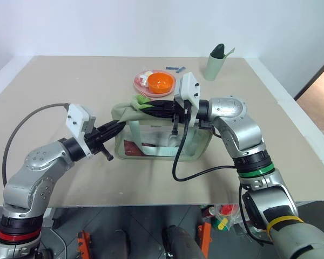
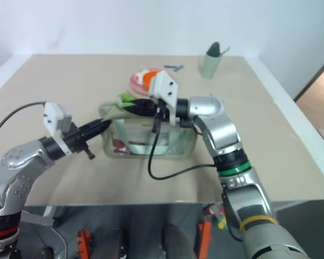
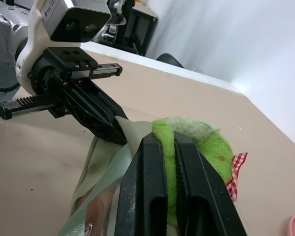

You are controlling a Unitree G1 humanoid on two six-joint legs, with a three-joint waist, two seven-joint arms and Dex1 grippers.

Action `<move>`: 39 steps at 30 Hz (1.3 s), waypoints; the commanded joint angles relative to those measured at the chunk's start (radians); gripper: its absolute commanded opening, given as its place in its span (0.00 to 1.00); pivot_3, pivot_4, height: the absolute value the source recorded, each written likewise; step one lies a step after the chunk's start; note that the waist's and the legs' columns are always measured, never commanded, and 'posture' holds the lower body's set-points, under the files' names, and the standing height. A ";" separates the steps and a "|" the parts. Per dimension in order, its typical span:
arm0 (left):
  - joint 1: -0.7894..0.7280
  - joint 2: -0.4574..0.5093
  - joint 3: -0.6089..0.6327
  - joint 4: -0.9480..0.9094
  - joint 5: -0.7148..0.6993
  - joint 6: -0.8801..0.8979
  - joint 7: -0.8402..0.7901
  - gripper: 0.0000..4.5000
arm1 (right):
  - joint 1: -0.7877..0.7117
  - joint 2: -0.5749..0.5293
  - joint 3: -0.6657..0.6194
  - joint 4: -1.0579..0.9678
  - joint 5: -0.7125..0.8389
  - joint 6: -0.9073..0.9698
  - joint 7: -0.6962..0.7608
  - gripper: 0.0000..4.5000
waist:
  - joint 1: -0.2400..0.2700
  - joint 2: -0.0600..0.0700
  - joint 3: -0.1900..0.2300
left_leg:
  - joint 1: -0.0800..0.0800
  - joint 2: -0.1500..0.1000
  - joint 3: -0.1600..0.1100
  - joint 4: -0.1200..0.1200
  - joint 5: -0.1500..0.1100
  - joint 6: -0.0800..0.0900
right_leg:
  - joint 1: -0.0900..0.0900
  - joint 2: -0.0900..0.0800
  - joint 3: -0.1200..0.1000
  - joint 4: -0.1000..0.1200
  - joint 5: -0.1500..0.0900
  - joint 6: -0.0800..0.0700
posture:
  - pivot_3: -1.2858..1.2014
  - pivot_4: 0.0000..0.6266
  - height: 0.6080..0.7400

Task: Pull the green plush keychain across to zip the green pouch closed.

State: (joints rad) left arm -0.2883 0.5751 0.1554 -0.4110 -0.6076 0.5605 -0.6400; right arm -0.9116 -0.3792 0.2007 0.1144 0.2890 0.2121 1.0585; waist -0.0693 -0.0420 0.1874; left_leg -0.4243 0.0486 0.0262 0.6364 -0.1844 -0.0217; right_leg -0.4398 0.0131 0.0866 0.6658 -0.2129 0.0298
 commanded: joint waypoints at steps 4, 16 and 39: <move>-0.070 -0.026 -0.042 0.046 0.086 -0.043 0.045 0.00 | -0.020 0.003 -0.070 -0.041 -0.001 -0.090 -0.056 0.02 | 0.001 0.000 0.000 | 0.000 0.000 0.000 0.000 0.000 0.000 | 0.000 0.000 0.000 0.000 0.000 0.000 | 0.52 0.24 1.00; -0.148 -0.129 -0.063 0.132 0.228 -0.143 0.171 0.00 | -0.081 -0.203 -0.241 0.115 -0.140 -0.260 -0.260 0.02 | 0.012 0.000 0.000 | -0.001 -0.001 0.002 -0.002 0.000 0.000 | -0.002 -0.001 0.002 -0.001 0.001 0.003 | 0.52 0.24 1.00; -0.153 -0.164 -0.091 0.158 0.281 -0.130 0.201 0.00 | 0.413 -0.140 -0.046 0.085 -0.468 -0.074 -0.601 0.02 | 0.017 0.000 -0.001 | 0.003 -0.001 0.002 -0.001 0.000 0.000 | 0.001 0.001 0.005 -0.001 0.003 0.004 | 0.52 0.24 1.00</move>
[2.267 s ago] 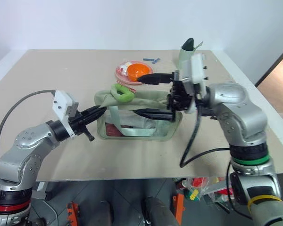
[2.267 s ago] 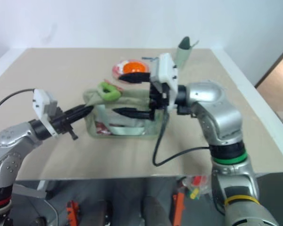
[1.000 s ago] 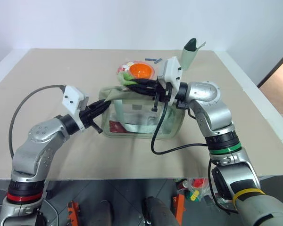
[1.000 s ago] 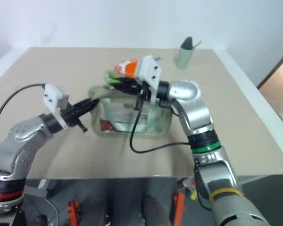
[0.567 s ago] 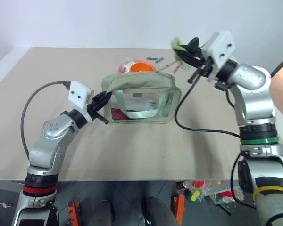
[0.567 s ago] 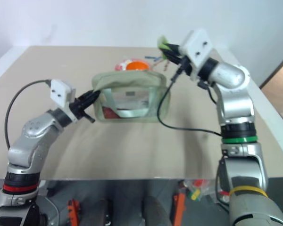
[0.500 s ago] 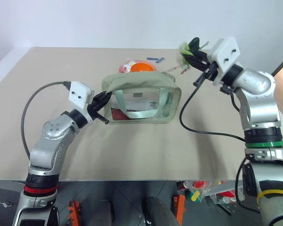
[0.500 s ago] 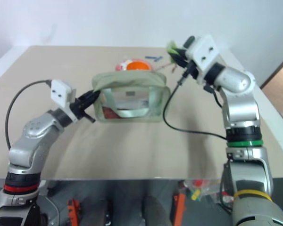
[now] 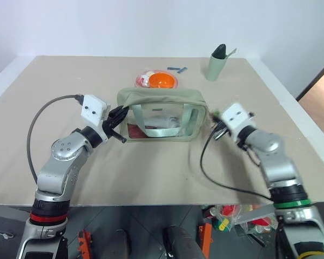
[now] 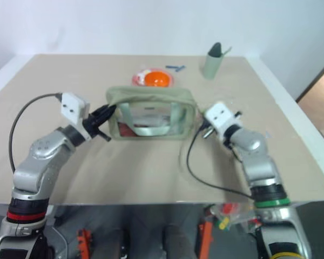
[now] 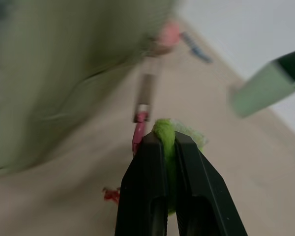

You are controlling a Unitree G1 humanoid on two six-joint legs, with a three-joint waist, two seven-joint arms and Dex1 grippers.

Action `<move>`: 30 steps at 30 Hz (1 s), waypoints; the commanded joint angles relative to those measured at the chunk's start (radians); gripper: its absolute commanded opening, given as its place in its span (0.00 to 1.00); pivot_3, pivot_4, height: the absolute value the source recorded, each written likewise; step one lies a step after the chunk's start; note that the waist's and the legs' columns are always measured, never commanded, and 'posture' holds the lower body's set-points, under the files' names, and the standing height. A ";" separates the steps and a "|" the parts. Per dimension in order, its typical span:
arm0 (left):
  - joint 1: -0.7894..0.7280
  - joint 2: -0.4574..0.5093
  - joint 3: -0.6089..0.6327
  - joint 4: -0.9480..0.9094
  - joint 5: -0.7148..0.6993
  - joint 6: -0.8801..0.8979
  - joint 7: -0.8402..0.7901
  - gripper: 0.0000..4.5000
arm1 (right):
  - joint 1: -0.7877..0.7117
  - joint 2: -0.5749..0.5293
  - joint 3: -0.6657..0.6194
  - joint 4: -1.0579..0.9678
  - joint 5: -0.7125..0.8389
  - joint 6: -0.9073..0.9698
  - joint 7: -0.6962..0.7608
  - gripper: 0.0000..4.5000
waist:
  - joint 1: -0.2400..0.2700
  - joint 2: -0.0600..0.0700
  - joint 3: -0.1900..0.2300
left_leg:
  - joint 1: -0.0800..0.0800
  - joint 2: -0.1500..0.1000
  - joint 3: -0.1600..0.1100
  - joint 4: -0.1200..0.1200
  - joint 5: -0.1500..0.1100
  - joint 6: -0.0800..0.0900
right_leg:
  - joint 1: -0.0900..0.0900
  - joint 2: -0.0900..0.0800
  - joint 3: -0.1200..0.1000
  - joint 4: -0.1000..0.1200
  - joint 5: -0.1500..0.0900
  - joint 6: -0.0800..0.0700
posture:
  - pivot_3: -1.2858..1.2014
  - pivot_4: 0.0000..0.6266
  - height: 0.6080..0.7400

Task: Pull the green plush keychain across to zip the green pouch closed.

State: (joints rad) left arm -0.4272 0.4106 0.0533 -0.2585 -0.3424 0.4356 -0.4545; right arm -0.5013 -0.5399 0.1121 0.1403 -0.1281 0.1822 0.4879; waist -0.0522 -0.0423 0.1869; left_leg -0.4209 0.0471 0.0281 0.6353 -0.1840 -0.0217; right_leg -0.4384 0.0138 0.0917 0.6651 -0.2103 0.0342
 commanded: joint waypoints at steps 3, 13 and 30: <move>-0.014 0.003 0.004 0.006 0.016 -0.001 0.006 0.00 | -0.023 0.030 0.048 0.127 -0.073 -0.096 -0.054 0.02 | -0.001 0.000 -0.001 | 0.000 -0.001 0.001 0.001 0.001 0.000 | 0.001 0.000 0.002 0.000 0.000 -0.002 | 0.52 0.24 1.00; -0.026 0.025 0.048 0.034 -0.053 0.026 -0.058 0.31 | -0.097 0.050 -0.203 0.024 0.256 -0.046 0.032 0.23 | 0.000 0.000 -0.001 | 0.000 -0.001 0.001 0.002 0.001 0.001 | 0.001 0.000 0.003 0.000 0.001 -0.001 | 0.52 0.24 1.00; 0.023 0.250 0.220 -0.069 -0.377 0.234 -0.338 1.00 | 0.049 -0.189 -0.420 -0.395 0.822 0.400 0.356 1.00 | 0.000 0.001 0.000 | -0.003 0.000 0.000 0.000 0.001 0.002 | -0.002 0.000 0.001 -0.001 0.000 0.002 | 0.52 0.24 1.00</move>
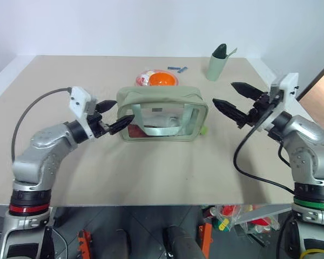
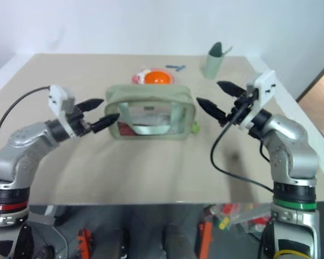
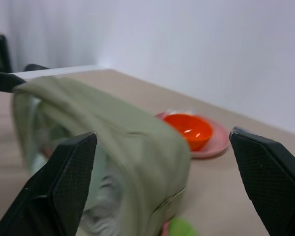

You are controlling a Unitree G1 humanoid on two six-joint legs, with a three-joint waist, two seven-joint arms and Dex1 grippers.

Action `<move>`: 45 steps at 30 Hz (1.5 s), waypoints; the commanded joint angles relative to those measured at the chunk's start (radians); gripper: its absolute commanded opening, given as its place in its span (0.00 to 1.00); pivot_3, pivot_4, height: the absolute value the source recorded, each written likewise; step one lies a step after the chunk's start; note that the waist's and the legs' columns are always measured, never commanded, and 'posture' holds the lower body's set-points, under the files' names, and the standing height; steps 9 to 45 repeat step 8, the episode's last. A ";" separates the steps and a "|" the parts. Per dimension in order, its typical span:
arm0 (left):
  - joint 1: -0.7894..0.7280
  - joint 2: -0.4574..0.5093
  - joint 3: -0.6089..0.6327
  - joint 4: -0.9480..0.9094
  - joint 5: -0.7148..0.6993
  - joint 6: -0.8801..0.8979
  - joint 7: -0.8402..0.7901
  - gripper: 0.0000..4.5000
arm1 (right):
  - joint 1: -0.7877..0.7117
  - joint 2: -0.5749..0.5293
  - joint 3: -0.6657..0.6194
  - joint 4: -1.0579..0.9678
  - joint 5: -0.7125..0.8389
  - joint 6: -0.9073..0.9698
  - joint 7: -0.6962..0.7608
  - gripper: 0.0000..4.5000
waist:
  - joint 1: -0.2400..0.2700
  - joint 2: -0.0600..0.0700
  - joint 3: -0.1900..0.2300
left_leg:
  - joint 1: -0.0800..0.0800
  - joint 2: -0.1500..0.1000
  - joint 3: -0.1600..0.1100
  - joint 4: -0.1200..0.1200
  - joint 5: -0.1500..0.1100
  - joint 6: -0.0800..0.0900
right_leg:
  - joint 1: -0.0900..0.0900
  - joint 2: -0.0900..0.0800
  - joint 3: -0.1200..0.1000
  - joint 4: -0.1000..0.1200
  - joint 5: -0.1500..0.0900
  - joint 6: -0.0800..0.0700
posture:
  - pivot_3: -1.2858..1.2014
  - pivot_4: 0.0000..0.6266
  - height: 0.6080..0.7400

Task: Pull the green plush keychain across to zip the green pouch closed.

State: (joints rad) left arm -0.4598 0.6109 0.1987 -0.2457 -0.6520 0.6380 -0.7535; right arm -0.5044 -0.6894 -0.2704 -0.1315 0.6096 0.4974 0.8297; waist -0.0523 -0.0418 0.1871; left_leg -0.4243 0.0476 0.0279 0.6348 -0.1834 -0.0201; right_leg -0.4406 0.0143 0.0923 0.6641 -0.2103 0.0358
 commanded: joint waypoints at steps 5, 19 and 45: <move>0.220 0.073 0.073 -0.160 0.009 -0.014 0.012 1.00 | 0.254 -0.062 -0.023 -0.309 0.145 0.162 0.022 1.00 | 0.004 0.000 0.000 | 0.001 0.000 -0.001 -0.001 0.000 0.000 | 0.000 -0.001 -0.001 0.000 -0.005 -0.006 | 0.52 0.24 1.00; 0.318 0.070 0.019 -0.182 0.124 -0.105 0.036 1.00 | 0.361 -0.042 0.028 -0.353 0.039 0.052 0.022 1.00 | 0.004 0.000 0.000 | 0.001 0.000 0.000 0.000 0.000 0.000 | 0.001 -0.001 -0.001 0.000 -0.005 -0.006 | 0.52 0.24 1.00; 0.318 0.070 0.019 -0.182 0.124 -0.105 0.036 1.00 | 0.361 -0.042 0.028 -0.353 0.039 0.052 0.022 1.00 | 0.004 0.000 0.000 | 0.001 0.000 0.000 0.000 0.000 0.000 | 0.001 -0.001 -0.001 0.000 -0.005 -0.006 | 0.52 0.24 1.00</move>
